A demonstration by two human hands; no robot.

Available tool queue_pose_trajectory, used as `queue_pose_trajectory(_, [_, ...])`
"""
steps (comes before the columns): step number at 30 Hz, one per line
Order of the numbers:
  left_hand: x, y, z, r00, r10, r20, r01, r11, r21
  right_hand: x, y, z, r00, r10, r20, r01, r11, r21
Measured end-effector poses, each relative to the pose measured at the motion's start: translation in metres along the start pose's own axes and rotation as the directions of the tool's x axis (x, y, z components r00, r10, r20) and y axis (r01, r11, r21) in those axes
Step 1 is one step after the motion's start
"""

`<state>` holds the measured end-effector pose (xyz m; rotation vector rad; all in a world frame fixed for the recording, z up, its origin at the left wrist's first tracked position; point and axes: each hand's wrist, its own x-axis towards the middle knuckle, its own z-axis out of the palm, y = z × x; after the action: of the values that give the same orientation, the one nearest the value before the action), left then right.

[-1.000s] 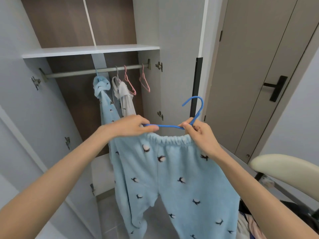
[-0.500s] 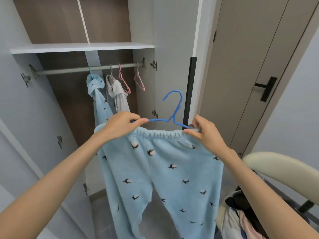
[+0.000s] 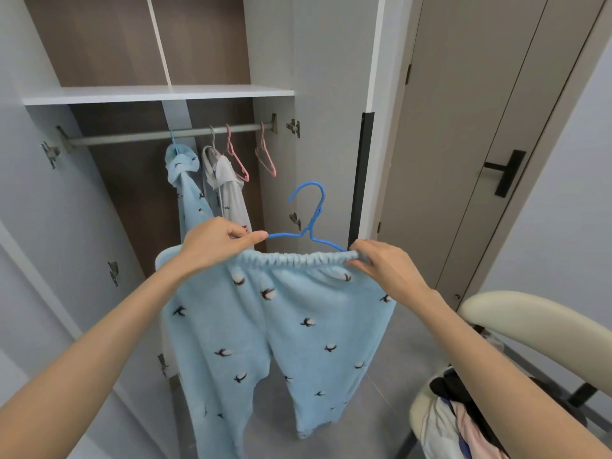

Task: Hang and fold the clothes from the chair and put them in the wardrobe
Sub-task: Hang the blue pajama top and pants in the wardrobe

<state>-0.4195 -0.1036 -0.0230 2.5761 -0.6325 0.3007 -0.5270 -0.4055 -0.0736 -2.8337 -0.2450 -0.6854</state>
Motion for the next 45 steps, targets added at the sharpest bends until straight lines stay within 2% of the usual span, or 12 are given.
queue_pose_trajectory(6, [-0.002,-0.022,-0.008,0.997,-0.017,0.082,0.031,0.984,-0.176,0.011,0.012,-0.022,0.982,0.093,-0.166,-0.065,0.984,0.167])
queue_pose_trajectory(11, [-0.003,-0.008,-0.008,0.999,-0.025,0.035,0.031,0.985,-0.171,0.02,-0.014,-0.008,0.991,0.131,-0.04,-0.115,0.958,0.264])
queue_pose_trajectory(14, [-0.007,-0.001,-0.007,0.998,-0.052,0.021,0.055,0.983,-0.173,0.015,-0.042,-0.006,0.995,0.018,-0.097,0.0,0.983,0.186])
queue_pose_trajectory(16, [-0.011,0.003,-0.007,0.999,-0.031,0.037,0.037,0.981,-0.191,0.014,-0.061,-0.003,0.998,-0.049,-0.046,0.058,0.973,0.225])
queue_pose_trajectory(22, [-0.016,0.009,0.003,0.999,0.028,0.03,-0.025,0.995,-0.094,0.031,-0.08,-0.016,0.993,0.083,0.078,-0.104,0.944,0.312])
queue_pose_trajectory(26, [-0.019,0.001,0.007,0.971,0.214,-0.102,-0.218,0.976,-0.024,0.026,-0.077,-0.016,0.979,0.191,0.064,-0.201,0.892,0.406])
queue_pose_trajectory(28, [-0.017,-0.007,0.011,0.971,0.131,-0.198,-0.116,0.989,0.089,0.025,-0.076,-0.016,0.967,0.249,0.06,-0.251,0.875,0.415])
queue_pose_trajectory(32, [-0.019,-0.018,0.015,0.895,-0.17,-0.412,0.214,0.975,0.062,0.02,-0.078,-0.018,0.959,0.274,0.066,-0.277,0.873,0.402])
queue_pose_trajectory(37, [-0.02,-0.009,0.01,0.951,-0.22,-0.216,0.254,0.956,0.149,0.023,-0.084,-0.015,0.957,0.282,0.061,-0.284,0.887,0.364])
queue_pose_trajectory(40, [-0.02,-0.007,0.01,0.975,-0.103,-0.199,0.172,0.912,0.373,0.02,-0.085,-0.012,0.959,0.277,0.052,-0.278,0.898,0.341])
queue_pose_trajectory(42, [-0.019,-0.004,0.006,0.991,-0.094,-0.099,0.131,0.852,0.507,0.018,-0.085,-0.01,0.96,0.277,0.04,-0.275,0.907,0.32])
queue_pose_trajectory(45, [-0.017,-0.005,0.008,0.989,-0.144,0.023,0.114,0.862,0.494,0.016,-0.086,-0.008,0.959,0.283,0.028,-0.278,0.912,0.302])
